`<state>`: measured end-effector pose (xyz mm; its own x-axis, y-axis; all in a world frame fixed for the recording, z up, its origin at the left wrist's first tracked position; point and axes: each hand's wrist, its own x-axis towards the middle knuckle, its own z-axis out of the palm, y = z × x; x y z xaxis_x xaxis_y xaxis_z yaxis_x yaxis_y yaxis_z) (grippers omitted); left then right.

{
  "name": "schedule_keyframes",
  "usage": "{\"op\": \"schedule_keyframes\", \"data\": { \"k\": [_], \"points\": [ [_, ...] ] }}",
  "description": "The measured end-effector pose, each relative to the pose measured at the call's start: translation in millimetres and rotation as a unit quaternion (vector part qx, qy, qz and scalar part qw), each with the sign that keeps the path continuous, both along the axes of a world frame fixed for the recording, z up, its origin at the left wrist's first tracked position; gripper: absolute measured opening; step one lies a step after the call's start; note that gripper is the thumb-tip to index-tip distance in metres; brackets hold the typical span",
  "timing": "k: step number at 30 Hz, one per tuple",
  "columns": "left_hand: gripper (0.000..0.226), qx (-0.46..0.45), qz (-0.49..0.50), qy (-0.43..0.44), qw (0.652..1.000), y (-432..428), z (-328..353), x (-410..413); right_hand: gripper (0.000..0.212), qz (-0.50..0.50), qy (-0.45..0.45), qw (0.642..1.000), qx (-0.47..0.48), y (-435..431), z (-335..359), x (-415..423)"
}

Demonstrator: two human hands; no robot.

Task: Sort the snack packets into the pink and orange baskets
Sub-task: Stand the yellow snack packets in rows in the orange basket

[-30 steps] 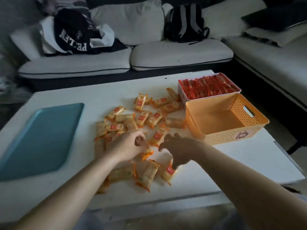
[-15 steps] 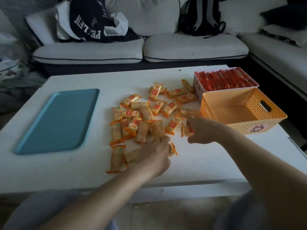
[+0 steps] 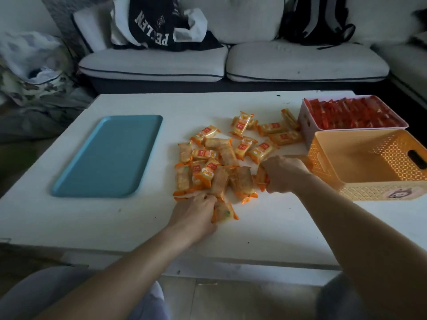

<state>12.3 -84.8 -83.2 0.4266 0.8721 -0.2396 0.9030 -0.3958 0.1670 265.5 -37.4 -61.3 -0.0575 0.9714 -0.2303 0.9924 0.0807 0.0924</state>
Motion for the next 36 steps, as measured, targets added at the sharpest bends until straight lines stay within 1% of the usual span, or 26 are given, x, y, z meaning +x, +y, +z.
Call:
{"op": "schedule_keyframes", "data": {
  "k": [2,3,4,5,6,8,9,10,11,12,14,16,18,21,23,25,27,28,29,30,31,32,33,36],
  "points": [
    [0.048,0.026,0.035,-0.014,0.999,0.8,13.1,-4.7,0.042,-0.04,0.017,0.999,0.01,-0.3,12.1,4.1],
    [0.043,0.033,0.073,-0.039,0.996,2.0,20.7,-9.9,0.042,-0.07,0.042,0.997,0.015,-0.7,18.6,6.4],
    [0.039,0.032,0.121,-0.074,0.989,4.6,26.2,-18.7,0.04,-0.106,0.091,0.99,0.021,-1.4,24.8,7.8],
    [0.038,0.028,0.17,-0.115,0.978,7.8,29.5,-29.7,0.038,-0.147,0.165,0.975,0.026,-1.2,28.6,7.8],
    [0.039,0.02,0.214,-0.154,0.965,10.7,30.4,-41.2,0.037,-0.19,0.254,0.948,0.029,-1.3,31.2,5.7],
    [0.047,-0.021,0.281,-0.224,0.933,12.8,21.8,-60.1,0.031,-0.261,0.414,0.872,0.023,-2.6,29.6,-6.3],
    [0.05,-0.041,0.306,-0.242,0.92,11.5,14.3,-64.6,0.028,-0.282,0.46,0.842,0.013,-4.3,27.0,-15.6],
    [0.053,-0.055,0.329,-0.236,0.913,9.0,7.3,-64.8,0.028,-0.287,0.478,0.83,0.0,-6.1,24.1,-25.9],
    [0.057,-0.057,0.339,-0.23,0.911,6.2,0.4,-62.8,0.03,-0.279,0.48,0.832,-0.015,-7.2,19.6,-35.5],
    [0.063,-0.051,0.34,-0.211,0.915,3.1,-3.8,-59.0,0.034,-0.264,0.469,0.843,-0.024,-7.1,15.6,-45.0],
    [0.075,-0.032,0.325,-0.155,0.932,-0.8,-4.1,-47.8,0.04,-0.23,0.412,0.881,-0.021,-5.5,13.9,-60.0],
    [0.074,0.003,0.286,-0.069,0.956,-2.1,0.9,-35.5,0.049,-0.209,0.329,0.921,-0.018,-4.6,15.2,-71.1],
    [0.074,0.032,0.236,-0.009,0.971,-1.7,5.3,-25.3,0.05,-0.203,0.235,0.951,-0.005,-6.2,15.7,-79.6],
    [0.09,0.053,0.193,0.048,0.979,4.0,3.2,-20.4,0.045,-0.162,0.093,0.981,0.053,-10.2,14.4,-91.3],
    [0.083,0.047,0.181,0.061,0.98,6.5,4.9,-20.0,0.044,-0.128,0.024,0.989,0.072,-12.0,13.3,-96.0],
    [0.069,0.046,0.188,0.044,0.98,7.9,8.6,-20.9,0.042,-0.101,-0.011,0.992,0.074,-13.5,15.1,-94.3],
    [0.063,0.022,0.208,0.004,0.978,11.4,11.9,-23.4,0.041,-0.094,0.013,0.994,0.055,-11.2,16.1,-83.9],
    [0.063,-0.007,0.228,-0.039,0.973,15.3,11.7,-25.5,0.041,-0.097,0.045,0.994,0.036,-9.2,17.9,-76.2],
    [0.066,-0.044,0.25,-0.102,0.962,19.0,12.0,-26.8,0.045,-0.104,0.087,0.991,0.012,-6.8,20.1,-67.1],
    [0.07,-0.076,0.268,-0.179,0.943,23.0,12.1,-27.1,0.05,-0.114,0.13,0.985,-0.017,-5.5,23.1,-57.7],
    [0.073,-0.091,0.28,-0.253,0.922,27.0,11.1,-26.3,0.057,-0.127,0.176,0.975,-0.044,-4.9,25.9,-49.0],
    [0.074,-0.093,0.288,-0.304,0.903,29.8,10.2,-24.8,0.061,-0.14,0.224,0.962,-0.069,-4.8,27.2,-42.5],
    [0.073,-0.089,0.293,-0.333,0.892,31.0,10.8,-20.7,0.064,-0.156,0.265,0.947,-0.088,-5.2,25.9,-36.5],
    [0.076,-0.091,0.303,-0.364,0.876,34.1,11.2,-1.3,0.073,-0.219,0.36,0.9,-0.109,-8.3,15.5,-27.8]
  ]
}}
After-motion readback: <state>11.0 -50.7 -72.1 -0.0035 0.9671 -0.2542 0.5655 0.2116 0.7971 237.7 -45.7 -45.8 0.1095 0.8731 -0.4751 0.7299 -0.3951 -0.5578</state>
